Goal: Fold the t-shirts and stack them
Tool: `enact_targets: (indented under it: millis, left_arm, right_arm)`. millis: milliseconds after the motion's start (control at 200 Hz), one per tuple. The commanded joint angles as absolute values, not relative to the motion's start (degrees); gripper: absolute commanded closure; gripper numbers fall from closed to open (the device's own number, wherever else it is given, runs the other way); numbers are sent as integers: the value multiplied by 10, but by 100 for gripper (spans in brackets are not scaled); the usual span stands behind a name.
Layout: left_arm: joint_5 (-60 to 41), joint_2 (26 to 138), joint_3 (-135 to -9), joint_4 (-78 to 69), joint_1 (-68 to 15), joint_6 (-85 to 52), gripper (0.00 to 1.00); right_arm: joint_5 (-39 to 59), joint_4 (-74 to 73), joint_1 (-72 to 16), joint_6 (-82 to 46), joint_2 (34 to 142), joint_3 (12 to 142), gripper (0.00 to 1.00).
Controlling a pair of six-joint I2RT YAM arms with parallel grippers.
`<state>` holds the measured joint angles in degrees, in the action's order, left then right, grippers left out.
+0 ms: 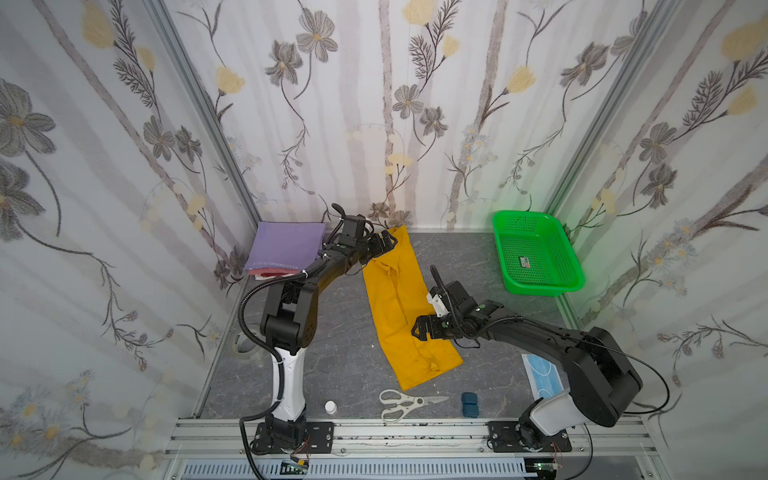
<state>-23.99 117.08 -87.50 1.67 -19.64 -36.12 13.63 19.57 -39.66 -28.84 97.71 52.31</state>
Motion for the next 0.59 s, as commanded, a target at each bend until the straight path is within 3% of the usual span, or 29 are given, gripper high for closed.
enact_targets:
  millis: [0, 190, 440, 590]
  left_arm:
    - [-252, 1153, -779, -56, -209, -382, 0]
    - [-257, 1220, -768, -112, -221, -412, 0]
    - [-249, 1354, -961, -34, -214, -405, 0]
    - [-269, 1307, -950, -28, -210, -400, 0]
  right_arm:
    - [146, 193, -409, -275, 990, 515, 0]
    - [159, 181, -454, -294, 974, 464, 0]
    - [185, 163, -527, -326, 985, 475, 0]
    - [108, 196, -526, -350, 926, 471, 0]
